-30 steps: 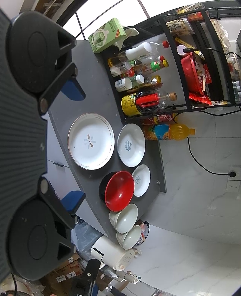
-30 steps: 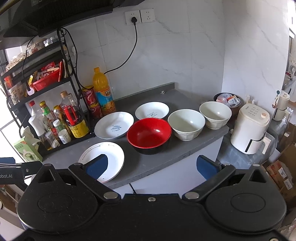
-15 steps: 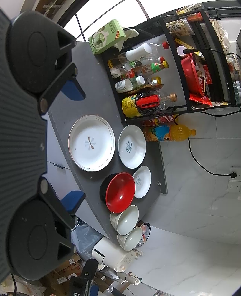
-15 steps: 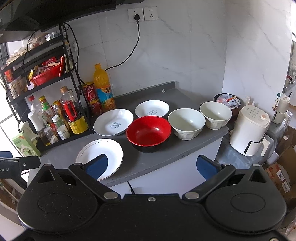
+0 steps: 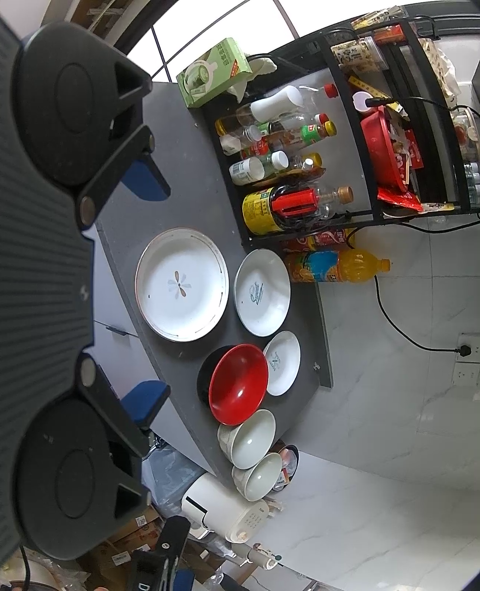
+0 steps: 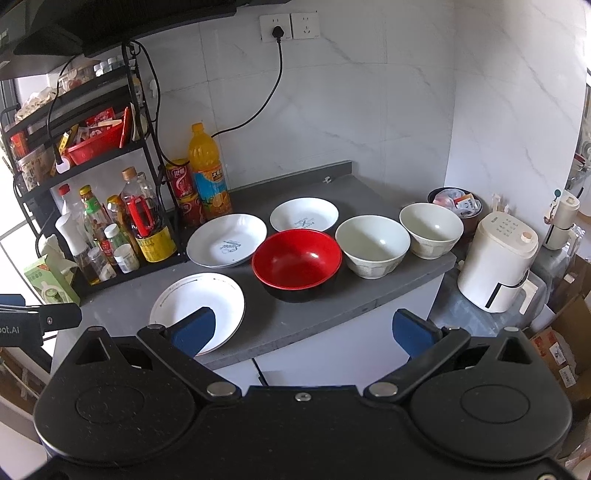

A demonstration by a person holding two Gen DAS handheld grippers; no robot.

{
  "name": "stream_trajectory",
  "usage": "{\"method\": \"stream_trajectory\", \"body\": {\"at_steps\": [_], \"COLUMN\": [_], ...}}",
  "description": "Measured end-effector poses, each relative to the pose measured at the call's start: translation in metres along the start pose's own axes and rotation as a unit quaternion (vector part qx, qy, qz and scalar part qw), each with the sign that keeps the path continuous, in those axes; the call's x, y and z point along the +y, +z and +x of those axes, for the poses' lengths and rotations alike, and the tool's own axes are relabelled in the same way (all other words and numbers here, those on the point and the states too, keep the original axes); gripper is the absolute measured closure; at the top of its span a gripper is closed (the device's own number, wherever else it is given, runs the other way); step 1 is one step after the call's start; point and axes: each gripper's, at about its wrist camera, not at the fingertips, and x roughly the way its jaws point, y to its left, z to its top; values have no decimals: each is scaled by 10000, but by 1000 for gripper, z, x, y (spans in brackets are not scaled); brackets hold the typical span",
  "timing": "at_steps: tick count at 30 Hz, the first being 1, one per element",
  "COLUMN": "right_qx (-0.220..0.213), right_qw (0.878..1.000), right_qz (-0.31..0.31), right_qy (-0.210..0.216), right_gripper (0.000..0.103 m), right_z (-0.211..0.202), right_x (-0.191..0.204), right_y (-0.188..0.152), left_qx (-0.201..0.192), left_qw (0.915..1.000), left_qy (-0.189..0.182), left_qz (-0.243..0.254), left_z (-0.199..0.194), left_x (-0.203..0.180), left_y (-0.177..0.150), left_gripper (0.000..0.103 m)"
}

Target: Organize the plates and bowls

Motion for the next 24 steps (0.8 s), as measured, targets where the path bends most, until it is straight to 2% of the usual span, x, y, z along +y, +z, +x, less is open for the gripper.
{"method": "stream_trajectory", "body": {"at_steps": [24], "right_qx": [70], "right_qw": [10000], "right_qz": [26], "right_qy": [-48], "right_gripper": [0], "right_z": [8], "right_x": [5], "right_y": [-2], "left_qx": [113], "left_qw": [9999], "left_qy": [-54], "left_qz": [74], "left_z": [11], "left_x": [2], "left_y": [4], "left_gripper": [1]}}
